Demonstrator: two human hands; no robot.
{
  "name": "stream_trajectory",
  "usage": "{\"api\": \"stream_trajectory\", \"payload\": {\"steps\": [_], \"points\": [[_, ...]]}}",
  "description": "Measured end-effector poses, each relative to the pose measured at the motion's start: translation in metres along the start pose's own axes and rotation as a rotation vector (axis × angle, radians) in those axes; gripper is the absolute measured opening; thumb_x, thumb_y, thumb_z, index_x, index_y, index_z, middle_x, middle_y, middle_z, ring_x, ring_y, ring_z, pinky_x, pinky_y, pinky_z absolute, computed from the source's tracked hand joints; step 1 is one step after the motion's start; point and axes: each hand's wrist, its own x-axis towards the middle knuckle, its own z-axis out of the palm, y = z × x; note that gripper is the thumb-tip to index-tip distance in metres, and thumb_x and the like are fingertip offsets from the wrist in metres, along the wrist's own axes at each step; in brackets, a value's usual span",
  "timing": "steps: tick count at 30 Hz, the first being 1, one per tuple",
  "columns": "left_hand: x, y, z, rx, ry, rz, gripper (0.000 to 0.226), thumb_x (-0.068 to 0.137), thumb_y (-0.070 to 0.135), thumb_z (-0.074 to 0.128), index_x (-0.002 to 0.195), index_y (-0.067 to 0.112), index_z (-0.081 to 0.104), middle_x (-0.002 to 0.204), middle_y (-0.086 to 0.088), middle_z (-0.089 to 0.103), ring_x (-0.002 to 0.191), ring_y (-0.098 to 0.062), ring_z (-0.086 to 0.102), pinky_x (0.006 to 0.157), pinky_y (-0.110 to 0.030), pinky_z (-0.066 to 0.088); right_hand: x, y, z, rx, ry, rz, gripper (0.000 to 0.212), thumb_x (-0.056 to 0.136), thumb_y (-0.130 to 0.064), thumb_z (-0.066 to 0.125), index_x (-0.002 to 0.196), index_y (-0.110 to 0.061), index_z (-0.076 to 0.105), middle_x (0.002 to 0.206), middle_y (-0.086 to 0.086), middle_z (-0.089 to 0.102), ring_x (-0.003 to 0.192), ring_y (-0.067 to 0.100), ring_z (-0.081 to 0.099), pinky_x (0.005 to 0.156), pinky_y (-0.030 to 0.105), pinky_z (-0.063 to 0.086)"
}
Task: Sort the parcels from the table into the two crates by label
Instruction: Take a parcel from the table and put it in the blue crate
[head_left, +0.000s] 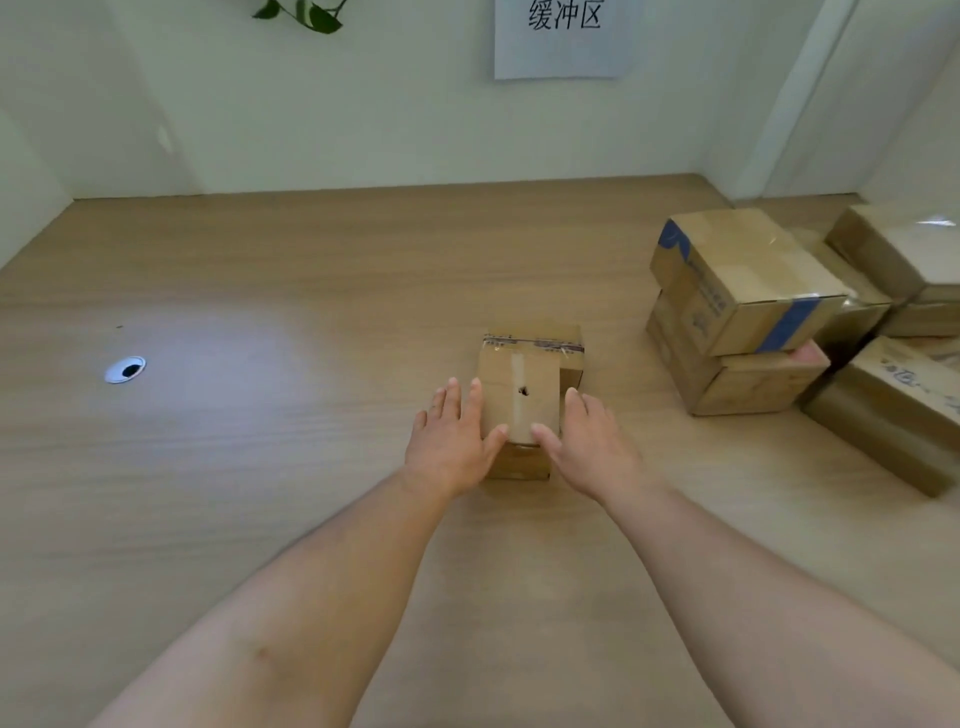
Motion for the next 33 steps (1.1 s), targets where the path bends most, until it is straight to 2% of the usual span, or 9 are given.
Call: {"api": "stream_trajectory", "payload": {"steps": [5, 9, 16, 20, 23, 26, 29, 31, 33], "points": [[0.022, 0.004, 0.005, -0.132, -0.033, -0.018, 0.073, 0.102, 0.050, 0.028, 0.155, 0.013, -0.008, 0.163, -0.012, -0.003, 0.150, -0.027, 0.005, 0.121, -0.041, 0.013, 0.023, -0.003, 0.006, 0.138, -0.086, 0.054, 0.075, 0.099, -0.044, 0.044, 0.153, -0.004, 0.013, 0.152, 0.017, 0.034, 0.138, 0.033, 0.034, 0.109, 0.041, 0.033], [0.017, 0.010, 0.008, -0.328, -0.036, -0.087, 0.077, 0.101, 0.043, 0.038, 0.154, 0.010, -0.008, 0.161, -0.012, 0.017, 0.145, -0.031, 0.023, 0.116, -0.041, 0.025, 0.021, -0.007, 0.007, 0.258, -0.127, 0.127, 0.075, 0.099, -0.038, 0.047, 0.155, -0.009, 0.005, 0.153, 0.016, 0.034, 0.137, 0.033, 0.037, 0.107, 0.038, 0.033], [-0.021, 0.015, -0.002, -0.491, -0.030, -0.243, 0.094, 0.091, 0.029, 0.059, 0.155, 0.021, -0.010, 0.147, -0.019, 0.041, 0.133, -0.034, 0.042, 0.108, -0.040, 0.038, -0.015, -0.005, 0.001, 0.388, -0.102, 0.173, 0.101, 0.083, -0.029, 0.068, 0.155, -0.025, -0.002, 0.145, 0.012, 0.045, 0.130, 0.030, 0.045, 0.104, 0.039, 0.040], [-0.060, 0.011, 0.000, -0.747, 0.014, -0.298, 0.091, 0.087, 0.034, 0.063, 0.156, 0.026, 0.005, 0.142, -0.007, 0.048, 0.126, -0.029, 0.048, 0.103, -0.034, 0.042, -0.048, -0.007, -0.002, 0.466, -0.098, 0.142, 0.099, 0.083, -0.027, 0.068, 0.155, -0.024, 0.000, 0.143, 0.007, 0.048, 0.127, 0.029, 0.048, 0.102, 0.038, 0.042], [-0.093, 0.009, 0.003, -0.845, 0.057, -0.299, 0.066, 0.087, 0.026, 0.064, 0.143, 0.022, 0.031, 0.129, -0.007, 0.058, 0.113, -0.026, 0.056, 0.097, -0.040, 0.048, -0.077, -0.011, 0.000, 0.458, -0.106, 0.098, 0.097, 0.083, -0.021, 0.067, 0.155, -0.023, 0.002, 0.140, 0.008, 0.049, 0.123, 0.030, 0.050, 0.099, 0.040, 0.045], [-0.126, 0.008, 0.003, -0.910, 0.100, -0.287, 0.046, 0.090, 0.029, 0.061, 0.131, 0.025, 0.040, 0.125, -0.007, 0.056, 0.108, -0.024, 0.056, 0.096, -0.043, 0.049, -0.104, -0.016, 0.006, 0.455, -0.100, 0.038, 0.087, 0.081, -0.009, 0.058, 0.152, -0.027, 0.011, 0.132, 0.010, 0.051, 0.114, 0.032, 0.054, 0.093, 0.046, 0.050], [-0.165, 0.005, 0.003, -1.007, 0.108, -0.316, 0.055, 0.092, 0.053, 0.053, 0.137, 0.027, 0.037, 0.134, -0.005, 0.051, 0.117, -0.026, 0.053, 0.098, -0.048, 0.048, -0.133, -0.019, 0.016, 0.513, -0.098, -0.033, 0.080, 0.079, -0.005, 0.052, 0.147, -0.037, 0.024, 0.125, 0.011, 0.053, 0.107, 0.031, 0.056, 0.089, 0.046, 0.052], [-0.191, 0.000, 0.004, -1.074, 0.118, -0.405, 0.059, 0.091, 0.065, 0.046, 0.132, 0.024, 0.037, 0.130, -0.004, 0.052, 0.118, -0.027, 0.052, 0.094, -0.048, 0.050, -0.152, -0.022, 0.022, 0.617, -0.148, -0.053, 0.065, 0.084, -0.012, 0.058, 0.141, -0.033, 0.036, 0.119, 0.009, 0.056, 0.103, 0.027, 0.058, 0.084, 0.040, 0.051], [-0.217, -0.010, 0.007, -1.103, 0.155, -0.498, 0.065, 0.089, 0.071, 0.040, 0.129, 0.020, 0.038, 0.127, -0.005, 0.052, 0.118, -0.027, 0.052, 0.088, -0.045, 0.051, -0.169, -0.030, 0.025, 0.705, -0.209, -0.079, 0.037, 0.088, -0.035, 0.061, 0.121, -0.023, 0.051, 0.111, 0.002, 0.058, 0.099, 0.021, 0.057, 0.084, 0.039, 0.050]]}}
